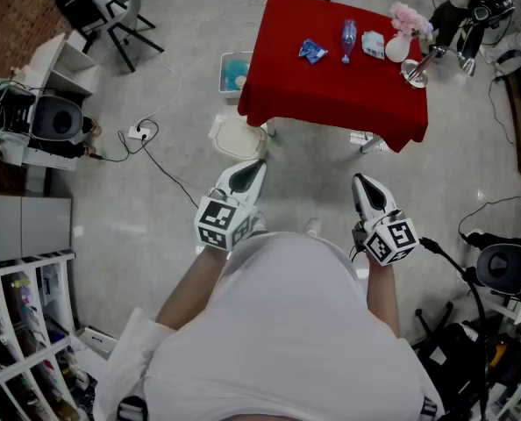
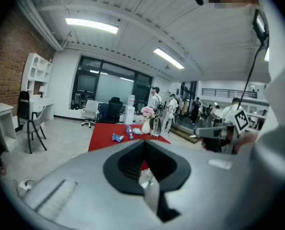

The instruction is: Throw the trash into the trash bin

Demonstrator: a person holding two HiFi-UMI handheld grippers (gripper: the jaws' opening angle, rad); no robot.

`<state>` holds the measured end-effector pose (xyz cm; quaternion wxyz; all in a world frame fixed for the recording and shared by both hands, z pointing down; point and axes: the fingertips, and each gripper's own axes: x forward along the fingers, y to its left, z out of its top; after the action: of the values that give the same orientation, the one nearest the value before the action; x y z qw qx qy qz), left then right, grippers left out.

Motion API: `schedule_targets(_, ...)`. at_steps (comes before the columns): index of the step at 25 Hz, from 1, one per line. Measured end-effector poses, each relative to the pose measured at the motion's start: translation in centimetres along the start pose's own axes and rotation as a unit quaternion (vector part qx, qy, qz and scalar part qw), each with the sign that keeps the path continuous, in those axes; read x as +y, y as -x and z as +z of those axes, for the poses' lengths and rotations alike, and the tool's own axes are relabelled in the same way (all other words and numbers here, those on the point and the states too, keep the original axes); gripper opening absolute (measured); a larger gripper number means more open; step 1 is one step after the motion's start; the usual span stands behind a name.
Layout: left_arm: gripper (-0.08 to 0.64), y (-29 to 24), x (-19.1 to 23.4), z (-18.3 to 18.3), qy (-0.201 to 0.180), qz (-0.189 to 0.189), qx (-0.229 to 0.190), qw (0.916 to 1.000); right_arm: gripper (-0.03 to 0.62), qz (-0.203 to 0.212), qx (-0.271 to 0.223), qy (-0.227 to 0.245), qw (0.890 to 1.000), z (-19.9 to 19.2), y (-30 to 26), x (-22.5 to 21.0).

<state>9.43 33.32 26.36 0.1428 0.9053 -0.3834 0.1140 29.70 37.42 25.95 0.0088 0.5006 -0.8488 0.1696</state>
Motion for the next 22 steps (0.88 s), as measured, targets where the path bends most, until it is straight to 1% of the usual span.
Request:
schedule_targets(12,0.003,-0.6,-0.8,-0.5,0.003,0.008,0.006,0.9999,-0.002,0.006,0.006,-0.004,1.000,-0.5,0.3,-1.1)
schedule_targets(18,0.003,-0.9,-1.3,-0.8,0.004,0.020,0.011,0.9997,0.000,0.024,0.012,0.003,1.000,-0.4,0.3,-1.6)
schedule_targets(22,0.003,-1.6,-2.0,-1.2,0.005,0.032,0.016,0.9994,0.000,0.038,0.017,0.005,0.999,-0.6,0.6,-2.7)
